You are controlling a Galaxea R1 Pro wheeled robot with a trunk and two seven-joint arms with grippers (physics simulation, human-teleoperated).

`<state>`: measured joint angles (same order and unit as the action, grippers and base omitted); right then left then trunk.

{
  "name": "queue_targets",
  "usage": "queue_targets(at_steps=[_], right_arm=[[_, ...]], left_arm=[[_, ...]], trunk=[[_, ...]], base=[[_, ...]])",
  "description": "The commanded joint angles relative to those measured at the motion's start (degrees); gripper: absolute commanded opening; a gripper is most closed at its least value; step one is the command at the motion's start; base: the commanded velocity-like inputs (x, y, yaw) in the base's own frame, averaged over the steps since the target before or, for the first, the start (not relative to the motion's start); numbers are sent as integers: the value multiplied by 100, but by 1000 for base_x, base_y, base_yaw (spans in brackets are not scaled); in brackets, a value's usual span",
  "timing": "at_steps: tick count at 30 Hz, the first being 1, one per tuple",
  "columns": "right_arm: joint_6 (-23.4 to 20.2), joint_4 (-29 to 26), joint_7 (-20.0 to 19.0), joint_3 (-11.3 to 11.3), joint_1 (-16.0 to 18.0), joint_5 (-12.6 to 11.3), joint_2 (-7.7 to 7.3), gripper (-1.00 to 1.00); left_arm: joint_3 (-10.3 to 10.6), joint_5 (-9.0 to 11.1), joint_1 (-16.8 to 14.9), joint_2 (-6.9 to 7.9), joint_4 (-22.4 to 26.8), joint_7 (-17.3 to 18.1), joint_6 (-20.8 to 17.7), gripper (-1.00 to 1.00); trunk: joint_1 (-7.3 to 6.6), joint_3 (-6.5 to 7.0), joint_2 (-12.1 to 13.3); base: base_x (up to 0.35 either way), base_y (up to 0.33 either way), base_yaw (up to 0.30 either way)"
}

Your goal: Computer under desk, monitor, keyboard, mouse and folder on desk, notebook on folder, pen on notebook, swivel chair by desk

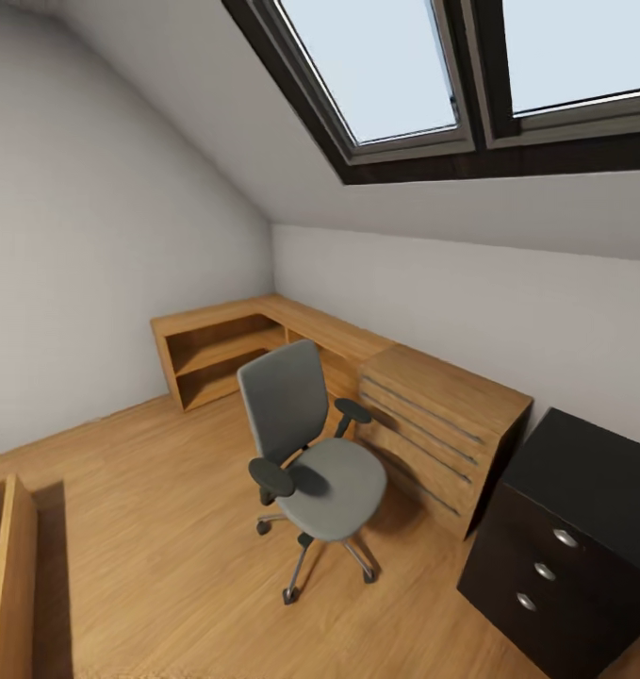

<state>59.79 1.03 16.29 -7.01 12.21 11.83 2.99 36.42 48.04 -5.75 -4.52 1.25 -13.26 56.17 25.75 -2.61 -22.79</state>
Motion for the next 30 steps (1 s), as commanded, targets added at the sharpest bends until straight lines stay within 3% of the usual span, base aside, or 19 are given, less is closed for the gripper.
queue_targets(at_steps=[1,30], right_arm=[[21,11,24,-46,8,63,0,100],[10,11,23,-46,7,65,5,100]], left_arm=[[49,-6,-5,-2,-2,-60,7,100],[41,-5,-5,4,-2,-54,-1,100]], trunk=[[4,-13,-13],[4,-13,-13]], base=[[0,0,279],[0,0,280]])
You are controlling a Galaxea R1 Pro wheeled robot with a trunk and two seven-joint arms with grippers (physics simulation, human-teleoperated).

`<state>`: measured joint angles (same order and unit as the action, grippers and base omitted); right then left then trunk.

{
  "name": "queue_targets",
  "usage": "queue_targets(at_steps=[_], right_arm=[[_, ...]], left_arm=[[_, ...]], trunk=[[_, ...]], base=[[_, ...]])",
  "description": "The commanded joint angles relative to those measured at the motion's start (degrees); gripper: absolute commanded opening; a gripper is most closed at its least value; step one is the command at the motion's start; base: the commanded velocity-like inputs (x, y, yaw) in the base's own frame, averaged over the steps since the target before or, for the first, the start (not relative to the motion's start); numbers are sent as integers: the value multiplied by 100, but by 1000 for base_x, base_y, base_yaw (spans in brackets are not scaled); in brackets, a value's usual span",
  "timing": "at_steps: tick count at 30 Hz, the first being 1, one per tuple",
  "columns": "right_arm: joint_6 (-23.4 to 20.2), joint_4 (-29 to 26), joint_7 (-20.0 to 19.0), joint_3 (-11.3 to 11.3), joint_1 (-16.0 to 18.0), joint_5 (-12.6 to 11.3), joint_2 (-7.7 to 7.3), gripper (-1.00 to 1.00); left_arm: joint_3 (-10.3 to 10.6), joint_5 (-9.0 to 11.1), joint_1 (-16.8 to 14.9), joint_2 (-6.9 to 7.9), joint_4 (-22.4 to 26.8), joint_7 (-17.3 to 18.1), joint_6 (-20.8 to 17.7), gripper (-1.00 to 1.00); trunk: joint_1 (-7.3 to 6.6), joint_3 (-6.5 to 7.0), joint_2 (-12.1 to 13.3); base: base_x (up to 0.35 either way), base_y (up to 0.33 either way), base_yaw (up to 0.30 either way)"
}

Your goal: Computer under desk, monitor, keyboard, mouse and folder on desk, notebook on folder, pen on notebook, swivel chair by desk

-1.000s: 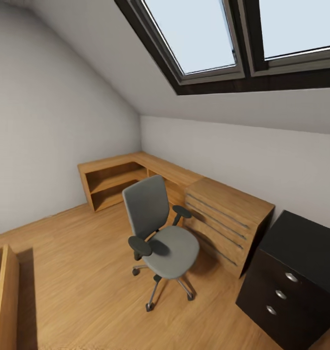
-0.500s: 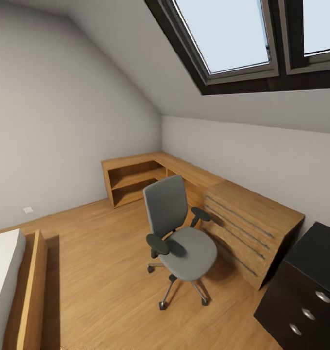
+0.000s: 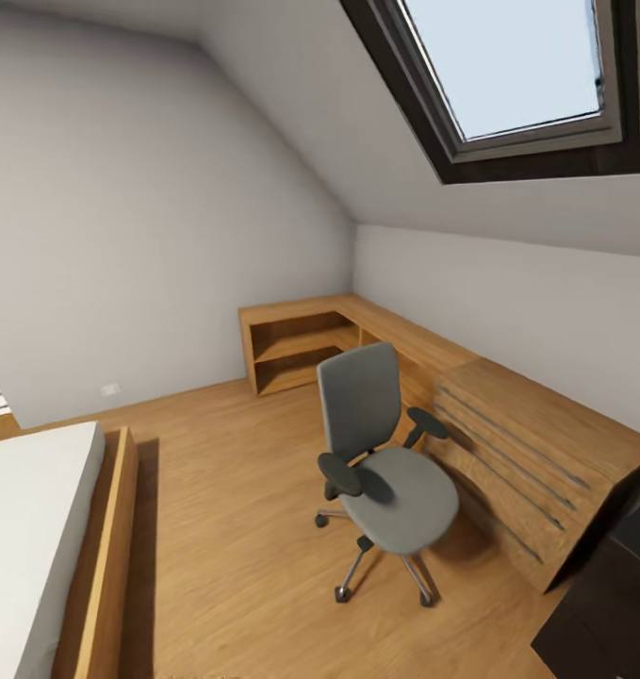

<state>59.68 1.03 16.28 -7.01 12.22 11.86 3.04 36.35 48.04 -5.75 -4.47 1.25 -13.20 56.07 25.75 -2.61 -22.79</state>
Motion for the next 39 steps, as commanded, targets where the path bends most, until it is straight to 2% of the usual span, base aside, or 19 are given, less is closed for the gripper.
queue_targets(at_steps=[1,13,39], right_arm=[[6,11,24,-46,8,62,1,100],[-314,5,24,-35,8,62,3,100],[-335,-3,24,-37,8,68,3,100]], left_arm=[[48,-6,-5,-1,-2,-60,9,100],[45,-6,-5,29,-2,-42,9,100],[31,-6,-5,34,-1,-67,9,100]], trunk=[[4,-13,-13],[4,-36,-13],[4,-116,-13]], base=[[0,0,283],[0,0,283],[22,0,282]])
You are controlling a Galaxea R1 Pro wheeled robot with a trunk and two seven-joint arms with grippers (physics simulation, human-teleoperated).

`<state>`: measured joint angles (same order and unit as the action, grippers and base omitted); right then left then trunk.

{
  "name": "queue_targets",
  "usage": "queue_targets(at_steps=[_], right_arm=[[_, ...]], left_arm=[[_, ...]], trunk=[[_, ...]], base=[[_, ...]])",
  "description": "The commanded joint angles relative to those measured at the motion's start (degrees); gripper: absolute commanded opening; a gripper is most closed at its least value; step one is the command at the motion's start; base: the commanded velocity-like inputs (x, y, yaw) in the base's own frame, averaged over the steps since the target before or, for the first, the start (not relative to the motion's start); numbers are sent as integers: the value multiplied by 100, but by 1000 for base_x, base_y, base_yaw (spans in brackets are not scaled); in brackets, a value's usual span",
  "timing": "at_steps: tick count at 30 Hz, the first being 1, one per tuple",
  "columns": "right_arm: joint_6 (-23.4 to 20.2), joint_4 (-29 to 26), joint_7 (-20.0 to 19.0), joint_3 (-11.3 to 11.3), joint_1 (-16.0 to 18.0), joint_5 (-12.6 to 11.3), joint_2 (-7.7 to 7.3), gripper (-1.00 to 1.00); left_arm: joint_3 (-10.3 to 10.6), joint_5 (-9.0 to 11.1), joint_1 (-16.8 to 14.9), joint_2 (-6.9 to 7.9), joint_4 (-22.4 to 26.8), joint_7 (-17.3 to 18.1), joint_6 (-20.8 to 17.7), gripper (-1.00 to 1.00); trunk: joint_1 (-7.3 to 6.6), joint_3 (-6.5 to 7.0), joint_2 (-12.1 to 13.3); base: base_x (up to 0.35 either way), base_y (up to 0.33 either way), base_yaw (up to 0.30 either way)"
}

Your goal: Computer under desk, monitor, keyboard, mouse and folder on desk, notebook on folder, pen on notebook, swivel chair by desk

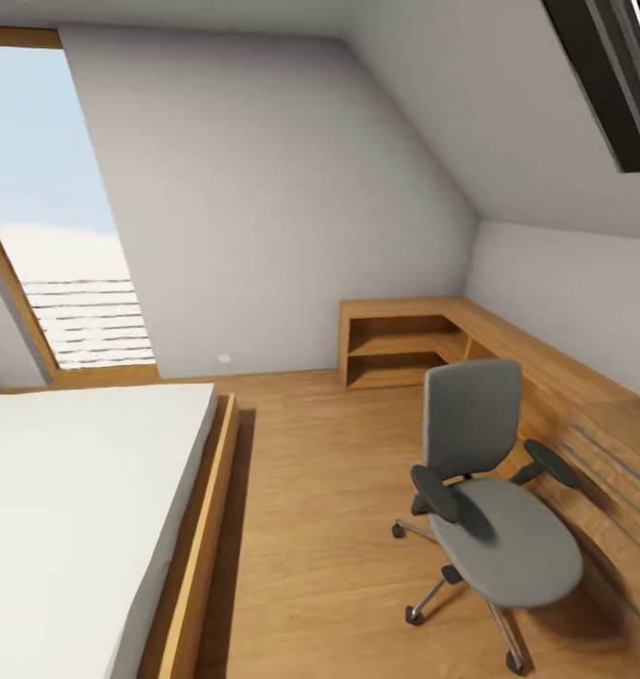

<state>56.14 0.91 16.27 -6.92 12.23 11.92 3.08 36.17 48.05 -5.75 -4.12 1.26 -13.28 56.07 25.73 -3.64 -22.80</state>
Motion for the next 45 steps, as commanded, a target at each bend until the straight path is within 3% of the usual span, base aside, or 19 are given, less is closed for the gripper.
queue_targets(at_steps=[1,17,32,45], right_arm=[[20,11,25,-46,7,62,0,100],[-2,15,13,-46,5,64,-5,100],[-5,6,3,-46,4,58,-15,100],[-5,6,-11,-46,7,57,-17,100]], left_arm=[[48,-6,-5,-2,-2,-58,9,100],[54,-6,-5,-7,-2,-52,9,100],[72,-6,-5,-10,0,-50,9,100],[74,-6,-5,-10,-3,-35,13,100]], trunk=[[5,-16,-12],[5,-57,-12],[5,-60,-12],[5,-60,-12]], base=[[216,0,281],[300,0,217],[311,-49,14],[51,-13,-105]])
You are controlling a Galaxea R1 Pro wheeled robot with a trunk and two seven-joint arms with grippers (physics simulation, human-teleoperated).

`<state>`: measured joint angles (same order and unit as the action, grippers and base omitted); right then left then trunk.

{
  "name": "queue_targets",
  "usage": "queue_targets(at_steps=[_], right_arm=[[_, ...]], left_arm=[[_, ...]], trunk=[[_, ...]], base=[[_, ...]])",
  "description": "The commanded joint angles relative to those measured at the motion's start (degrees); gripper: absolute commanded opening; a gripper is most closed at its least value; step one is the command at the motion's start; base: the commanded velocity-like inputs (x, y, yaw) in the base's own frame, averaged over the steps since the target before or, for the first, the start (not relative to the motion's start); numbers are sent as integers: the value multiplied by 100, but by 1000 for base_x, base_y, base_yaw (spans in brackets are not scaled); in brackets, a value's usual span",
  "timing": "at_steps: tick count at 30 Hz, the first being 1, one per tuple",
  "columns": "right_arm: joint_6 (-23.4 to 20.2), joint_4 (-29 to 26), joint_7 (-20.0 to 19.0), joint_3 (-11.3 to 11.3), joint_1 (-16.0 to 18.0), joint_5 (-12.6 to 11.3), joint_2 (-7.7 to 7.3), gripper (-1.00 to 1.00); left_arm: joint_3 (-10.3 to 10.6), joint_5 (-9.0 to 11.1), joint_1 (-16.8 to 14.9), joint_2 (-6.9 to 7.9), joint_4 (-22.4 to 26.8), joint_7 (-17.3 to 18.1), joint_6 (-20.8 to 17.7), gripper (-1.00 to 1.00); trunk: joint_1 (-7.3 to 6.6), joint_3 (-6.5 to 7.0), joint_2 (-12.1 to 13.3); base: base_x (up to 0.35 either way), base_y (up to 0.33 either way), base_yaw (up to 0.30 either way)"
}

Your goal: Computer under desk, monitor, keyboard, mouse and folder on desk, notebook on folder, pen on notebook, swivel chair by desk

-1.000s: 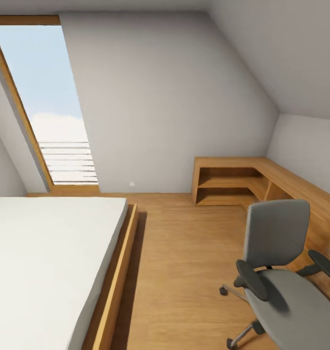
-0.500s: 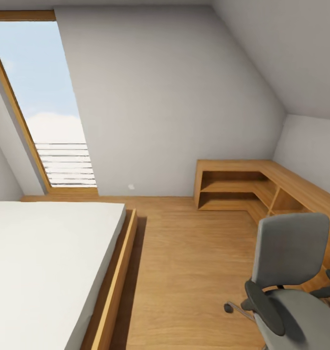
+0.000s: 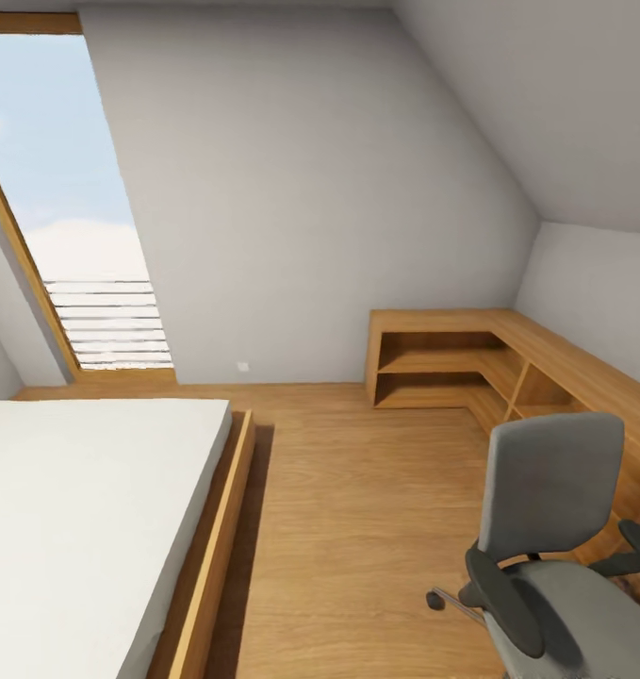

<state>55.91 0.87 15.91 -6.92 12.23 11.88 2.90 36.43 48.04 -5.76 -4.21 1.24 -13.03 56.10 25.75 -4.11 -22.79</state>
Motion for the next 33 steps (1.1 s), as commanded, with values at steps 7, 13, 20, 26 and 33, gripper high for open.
queue_targets(at_steps=[7,13,20,26,33], right_arm=[[17,9,24,-46,7,65,0,100],[17,15,19,-46,6,68,0,100],[17,18,18,-46,6,68,0,100],[17,18,18,-46,6,68,0,100],[17,18,18,-46,6,68,0,100]], left_arm=[[49,-5,-4,-1,0,-55,9,100],[54,-5,-4,-1,2,-51,7,100],[56,-5,-4,-1,3,-50,6,100],[57,-5,-4,-1,3,-50,6,100],[57,-5,-4,1,1,-50,6,100]], trunk=[[4,-13,-13],[4,-13,-13],[4,-13,-13],[4,-13,-13],[4,-13,-13]], base=[[15,-1,-17],[180,0,-3],[293,0,-1],[317,0,0],[321,0,0]])
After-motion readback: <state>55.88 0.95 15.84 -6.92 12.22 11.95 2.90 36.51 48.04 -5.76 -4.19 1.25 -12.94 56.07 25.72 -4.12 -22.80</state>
